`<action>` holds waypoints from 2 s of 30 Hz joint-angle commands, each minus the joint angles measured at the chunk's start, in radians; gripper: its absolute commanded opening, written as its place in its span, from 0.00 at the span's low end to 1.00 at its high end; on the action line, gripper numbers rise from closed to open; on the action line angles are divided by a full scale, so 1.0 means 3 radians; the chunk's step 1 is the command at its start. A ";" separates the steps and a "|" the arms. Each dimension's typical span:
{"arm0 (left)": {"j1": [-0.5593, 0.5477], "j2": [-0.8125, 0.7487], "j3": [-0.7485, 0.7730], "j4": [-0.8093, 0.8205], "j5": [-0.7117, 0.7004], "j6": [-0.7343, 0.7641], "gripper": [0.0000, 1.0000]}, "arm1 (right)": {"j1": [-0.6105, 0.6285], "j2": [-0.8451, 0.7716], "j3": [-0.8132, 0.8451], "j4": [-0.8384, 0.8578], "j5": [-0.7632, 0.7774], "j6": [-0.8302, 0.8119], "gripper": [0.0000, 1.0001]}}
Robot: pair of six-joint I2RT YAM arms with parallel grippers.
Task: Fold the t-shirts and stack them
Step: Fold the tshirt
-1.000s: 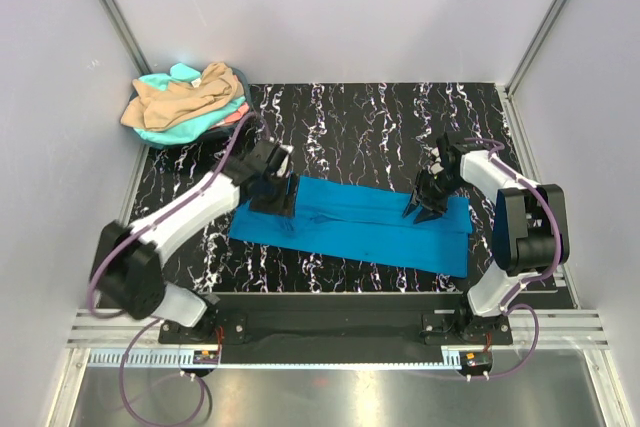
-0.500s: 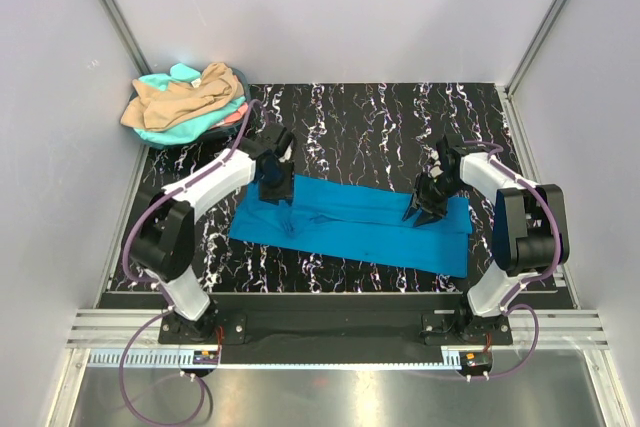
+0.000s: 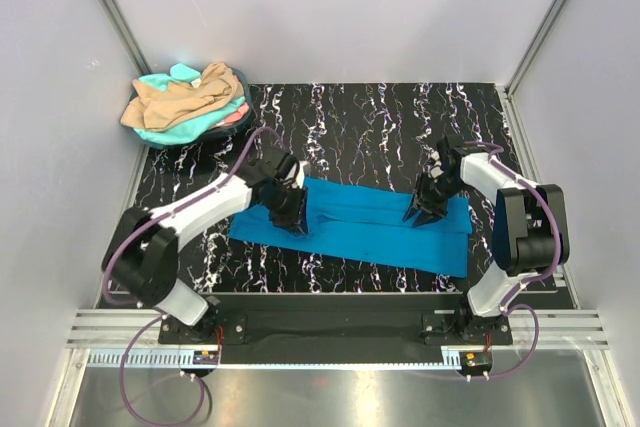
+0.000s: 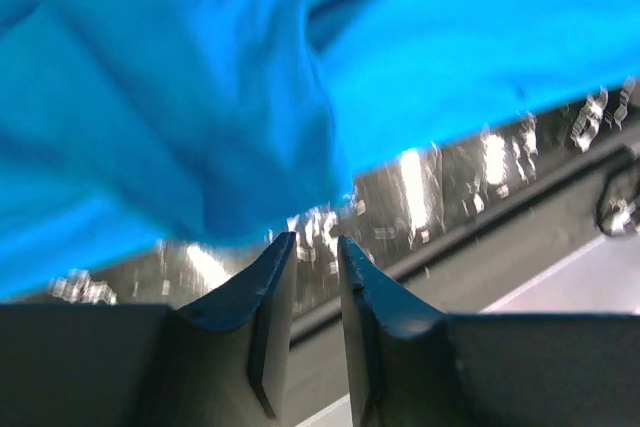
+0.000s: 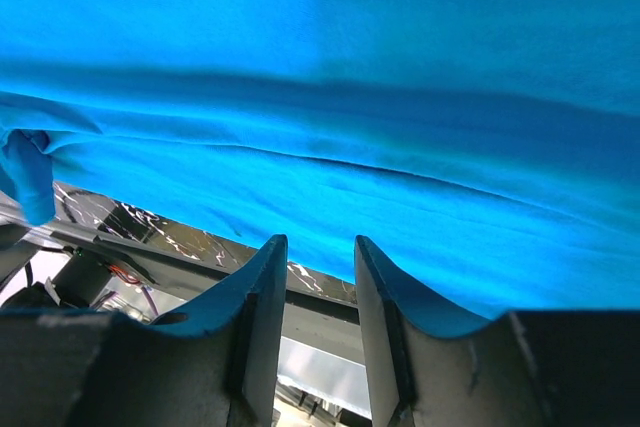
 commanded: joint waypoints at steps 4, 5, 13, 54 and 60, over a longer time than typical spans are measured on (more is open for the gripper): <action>0.0187 -0.0401 0.0245 -0.0205 -0.0306 0.0210 0.43 | -0.0031 -0.0115 -0.0014 0.0037 -0.0049 -0.0012 0.40; 0.0298 -0.0219 0.0281 -0.0276 -0.0403 0.0185 0.47 | -0.0031 -0.0120 0.0006 0.0037 -0.0044 0.0003 0.40; 0.0601 0.0539 0.0644 -0.0262 -0.0348 -0.0020 0.45 | -0.0046 -0.0207 0.0027 -0.0055 0.0028 -0.0012 0.40; 0.0177 0.1516 0.1764 -0.1054 -0.1370 -0.0874 0.42 | -0.0128 -0.0340 -0.0137 -0.0019 0.0048 -0.0002 0.39; 0.0172 0.1471 0.1713 -0.0983 -0.1283 -0.0802 0.19 | -0.0154 -0.0345 -0.0080 -0.0101 0.0263 0.0034 0.39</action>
